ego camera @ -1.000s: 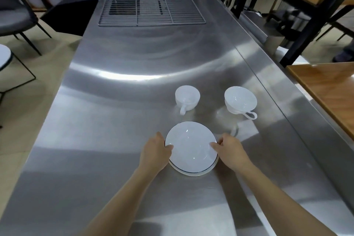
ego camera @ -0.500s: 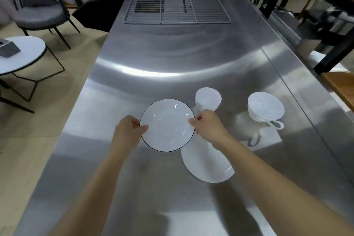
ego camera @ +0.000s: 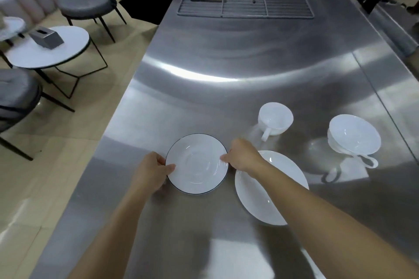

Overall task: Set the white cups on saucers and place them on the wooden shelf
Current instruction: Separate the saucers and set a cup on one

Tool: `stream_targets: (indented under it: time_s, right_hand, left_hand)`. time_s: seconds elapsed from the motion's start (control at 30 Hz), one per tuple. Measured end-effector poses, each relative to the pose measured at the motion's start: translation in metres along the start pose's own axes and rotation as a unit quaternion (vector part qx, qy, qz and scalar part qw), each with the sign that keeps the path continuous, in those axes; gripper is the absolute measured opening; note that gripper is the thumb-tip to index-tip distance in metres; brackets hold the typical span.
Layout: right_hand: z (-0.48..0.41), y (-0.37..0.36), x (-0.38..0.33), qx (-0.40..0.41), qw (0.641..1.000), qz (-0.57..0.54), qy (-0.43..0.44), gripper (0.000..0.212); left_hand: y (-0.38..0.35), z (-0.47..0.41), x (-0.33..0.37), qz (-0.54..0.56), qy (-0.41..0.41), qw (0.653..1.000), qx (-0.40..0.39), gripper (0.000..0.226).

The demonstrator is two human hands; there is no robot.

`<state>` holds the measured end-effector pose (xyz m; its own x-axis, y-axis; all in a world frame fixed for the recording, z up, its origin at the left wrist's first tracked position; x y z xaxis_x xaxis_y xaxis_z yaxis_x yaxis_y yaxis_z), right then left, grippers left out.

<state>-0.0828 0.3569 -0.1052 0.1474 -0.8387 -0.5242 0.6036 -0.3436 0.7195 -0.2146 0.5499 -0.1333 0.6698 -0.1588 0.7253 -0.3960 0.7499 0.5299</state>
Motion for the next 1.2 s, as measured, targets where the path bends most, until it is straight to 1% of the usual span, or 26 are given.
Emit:
stream_targets:
  time_s: [0.2,0.23,0.3,0.33,0.37,0.4,0.47,0.5,0.53,0.57,0.6,0.63,0.7,0.77,0.83,0.9,0.93,0.97,1.0,1.07,1.1,1.13,1.2]
  right_hand:
    - [-0.001,0.003,0.0,-0.001,1.0,0.015,0.014,0.048]
    - [0.001,0.005,0.0,0.002,1.0,0.015,0.023,0.048]
    - [0.006,0.018,0.001,0.03,0.998,-0.002,0.054,0.04]
    - [0.009,0.028,0.004,0.053,0.996,-0.034,0.07,0.032]
    - [0.013,0.04,0.008,0.081,0.989,-0.082,0.088,0.024]
    - [0.018,0.054,0.013,0.118,0.978,-0.134,0.107,0.017]
    - [0.03,0.086,0.03,0.22,0.94,-0.223,0.134,0.009]
    - [0.035,0.102,0.04,0.272,0.919,-0.249,0.135,0.01]
    - [0.036,0.115,0.051,0.311,0.907,-0.252,0.129,0.015]
    - [0.034,0.125,0.059,0.331,0.907,-0.232,0.121,0.023]
    - [0.029,0.133,0.065,0.328,0.917,-0.197,0.113,0.032]
    - [0.021,0.138,0.072,0.306,0.933,-0.158,0.102,0.043]
    - [0.005,0.139,0.087,0.221,0.966,-0.111,0.072,0.065]
    - [-0.006,0.131,0.1,0.121,0.987,-0.101,0.037,0.083]
    - [-0.013,0.119,0.11,0.051,0.991,-0.124,0.016,0.094]
    - [-0.018,0.108,0.113,0.026,0.985,-0.168,0.018,0.093]
    - [-0.02,0.104,0.113,0.035,0.981,-0.19,0.024,0.087]
    - [-0.022,0.103,0.112,0.054,0.976,-0.208,0.029,0.078]
    - [-0.023,0.102,0.11,0.077,0.972,-0.219,0.037,0.07]
    - [-0.022,0.104,0.1,0.111,0.969,-0.211,0.062,0.06]
    - [-0.021,0.105,0.095,0.121,0.97,-0.198,0.075,0.058]
    - [-0.021,0.106,0.091,0.126,0.97,-0.191,0.083,0.057]
    - [-0.018,0.108,0.082,0.129,0.968,-0.194,0.091,0.062]
  left_hand:
    - [0.001,0.006,0.001,0.01,0.016,1.0,-0.003,0.023]
    - [0.003,0.008,0.003,-0.016,0.014,1.0,0.009,0.027]
    - [0.01,0.014,0.018,-0.094,-0.02,0.993,0.074,0.035]
    - [0.012,0.017,0.032,-0.113,-0.055,0.986,0.107,0.037]
    - [0.011,0.02,0.048,-0.115,-0.094,0.981,0.123,0.036]
    - [0.006,0.023,0.065,-0.108,-0.131,0.978,0.12,0.032]
    - [-0.015,0.025,0.098,-0.083,-0.194,0.974,0.077,0.023]
    - [-0.03,0.026,0.114,-0.063,-0.221,0.972,0.048,0.021]
    - [-0.046,0.027,0.128,-0.039,-0.243,0.969,0.014,0.023]
    - [-0.063,0.028,0.143,-0.018,-0.258,0.966,-0.024,0.03]
    - [-0.082,0.028,0.155,-0.007,-0.264,0.962,-0.068,0.041]
    - [-0.101,0.027,0.164,-0.012,-0.264,0.958,-0.115,0.054]
    - [-0.137,0.023,0.177,-0.051,-0.265,0.943,-0.192,0.078]
    - [-0.163,0.017,0.184,-0.067,-0.266,0.932,-0.235,0.085]
    - [-0.178,0.012,0.186,-0.049,-0.262,0.929,-0.257,0.091]
    - [-0.185,0.008,0.186,-0.022,-0.26,0.933,-0.247,0.099]
    - [-0.185,0.007,0.185,-0.013,-0.251,0.939,-0.236,0.104]
    - [-0.185,0.006,0.185,-0.013,-0.248,0.943,-0.223,0.102]
    - [-0.184,0.004,0.186,-0.02,-0.255,0.943,-0.211,0.092]
    - [-0.18,0.006,0.189,-0.036,-0.28,0.939,-0.196,0.064]
    - [-0.176,0.008,0.189,-0.033,-0.285,0.939,-0.192,0.059]
    - [-0.17,0.009,0.189,-0.025,-0.287,0.939,-0.186,0.059]
    - [-0.153,0.012,0.19,-0.009,-0.291,0.943,-0.16,0.066]
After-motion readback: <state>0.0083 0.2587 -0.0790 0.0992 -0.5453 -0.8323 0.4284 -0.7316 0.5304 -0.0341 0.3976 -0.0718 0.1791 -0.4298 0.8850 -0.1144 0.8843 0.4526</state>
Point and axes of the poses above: each hand's wrist, its own z-axis away from the middle knuckle, its own y-axis out of the back of the hand, x = y × z, the point moved 5 cm from there along -z, towards the middle knuckle, and after that the axes turned 3 degrees about z, right-handed, at the moved point
